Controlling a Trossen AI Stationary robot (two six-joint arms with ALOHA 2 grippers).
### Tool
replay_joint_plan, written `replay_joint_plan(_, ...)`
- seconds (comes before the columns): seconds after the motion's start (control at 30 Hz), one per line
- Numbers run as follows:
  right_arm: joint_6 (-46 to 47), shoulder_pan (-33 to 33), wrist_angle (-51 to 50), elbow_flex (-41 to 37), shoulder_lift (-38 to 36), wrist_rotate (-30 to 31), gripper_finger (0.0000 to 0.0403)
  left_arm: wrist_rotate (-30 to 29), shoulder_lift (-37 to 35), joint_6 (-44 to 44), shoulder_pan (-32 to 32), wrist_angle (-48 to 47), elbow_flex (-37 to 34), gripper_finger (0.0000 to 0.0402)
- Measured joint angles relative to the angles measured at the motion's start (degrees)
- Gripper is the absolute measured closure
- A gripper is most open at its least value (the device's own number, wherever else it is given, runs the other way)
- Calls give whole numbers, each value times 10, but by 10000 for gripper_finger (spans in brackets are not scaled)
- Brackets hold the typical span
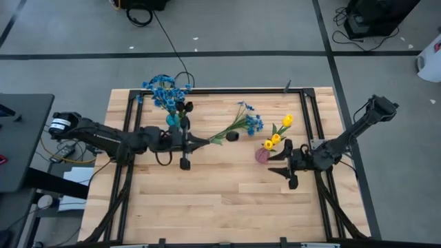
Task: Sort flowers into vase by color
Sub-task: Put the black flower into the red vase
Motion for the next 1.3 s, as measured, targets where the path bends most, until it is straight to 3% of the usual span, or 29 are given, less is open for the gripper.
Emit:
replay_joint_plan(0.17,13,14,90,22,118,-11,202,-31,1,-10,-41,-2,-18,395)
replay_joint_plan(0.4,-8,19,96,163,295,38,203,-115,1,24,-104,8,-30,395)
replay_joint_plan(0.67,-54,1,107,339,472,147,203,-115,23,-8,-126,130,-90,395)
replay_joint_plan(0.77,-69,-12,134,386,527,160,203,-85,34,-11,-133,160,-93,395)
replay_joint_plan(1.03,-124,-41,263,450,607,157,203,-38,45,-1,-157,180,-83,394)
replay_joint_plan(1.3,-189,-77,372,481,645,76,203,-35,48,4,-188,181,-83,394)
